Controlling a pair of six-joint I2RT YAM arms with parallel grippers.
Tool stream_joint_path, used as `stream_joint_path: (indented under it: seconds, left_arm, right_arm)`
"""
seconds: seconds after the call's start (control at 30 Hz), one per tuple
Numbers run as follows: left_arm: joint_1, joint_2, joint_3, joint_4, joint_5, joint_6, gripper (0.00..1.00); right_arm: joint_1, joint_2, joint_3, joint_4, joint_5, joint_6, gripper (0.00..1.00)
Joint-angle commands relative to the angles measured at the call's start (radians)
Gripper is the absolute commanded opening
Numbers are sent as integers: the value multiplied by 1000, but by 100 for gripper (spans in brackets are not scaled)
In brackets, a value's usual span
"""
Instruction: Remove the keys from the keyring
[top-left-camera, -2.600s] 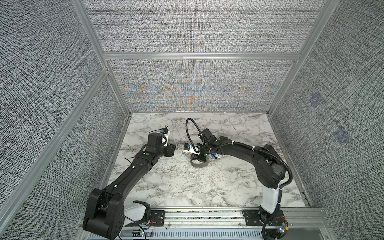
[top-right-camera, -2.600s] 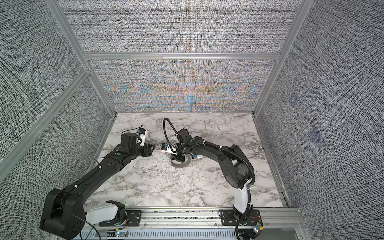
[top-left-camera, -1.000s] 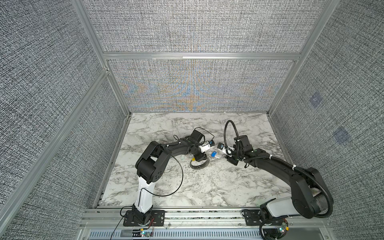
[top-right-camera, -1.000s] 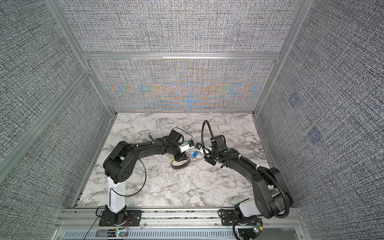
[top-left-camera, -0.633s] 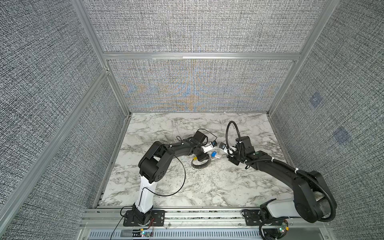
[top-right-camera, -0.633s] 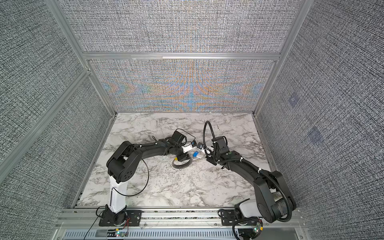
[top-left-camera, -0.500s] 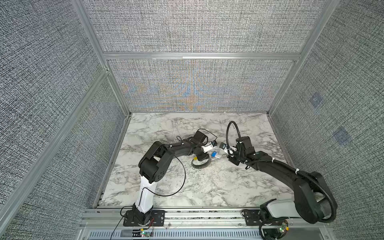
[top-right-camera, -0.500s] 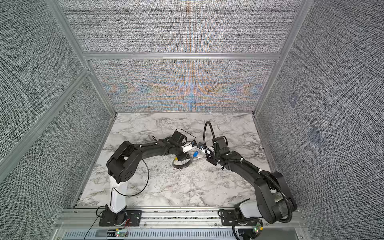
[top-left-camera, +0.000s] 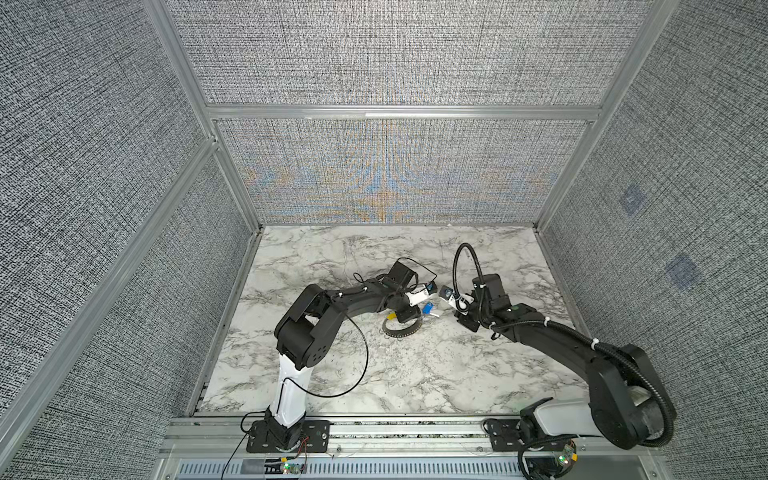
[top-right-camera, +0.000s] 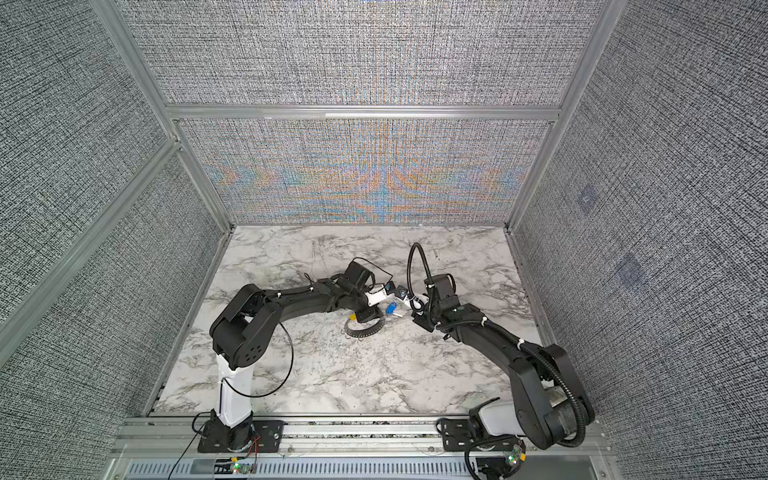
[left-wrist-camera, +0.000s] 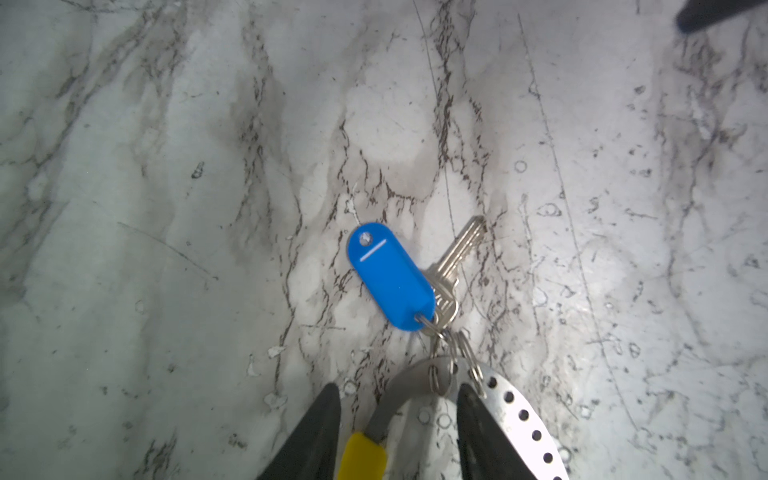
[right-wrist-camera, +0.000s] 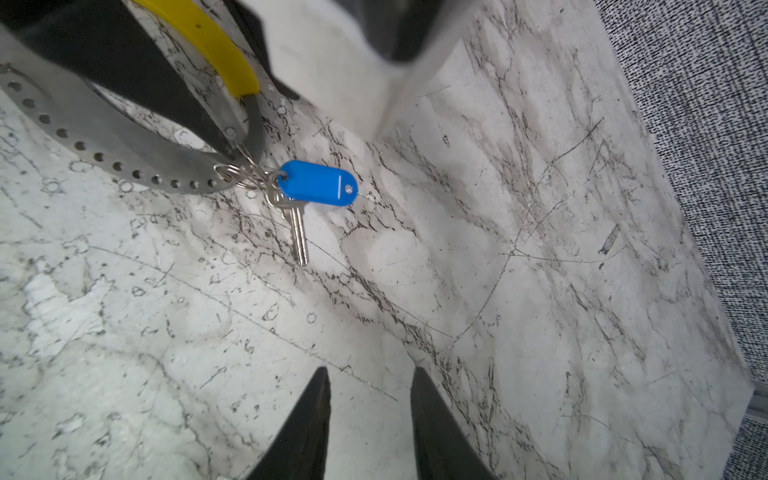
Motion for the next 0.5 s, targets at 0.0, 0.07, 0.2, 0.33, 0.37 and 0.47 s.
stream_joint_path:
  seconds: [0.0, 0.07, 0.2, 0.33, 0.37, 0.47]
  left_arm:
    - [-1, 15, 15, 15, -2, 0, 48]
    - [-3, 22, 25, 12, -6, -2, 47]
    - [-6, 36, 40, 11, -8, -6, 44]
    - [-8, 40, 45, 3, 10, 1, 37]
    - [-7, 40, 43, 3, 13, 3, 36]
    - [-8, 38, 36, -4, 32, 12, 30]
  right_arm:
    - [2, -6, -6, 13, -17, -2, 35]
    - [1, -7, -9, 15, -17, -2, 35]
    - [1, -5, -10, 18, -21, -2, 34]
    - [2, -2, -12, 21, -20, -3, 34]
    - [1, -2, -12, 22, -20, -3, 33]
    - [2, -2, -13, 19, -22, -4, 33]
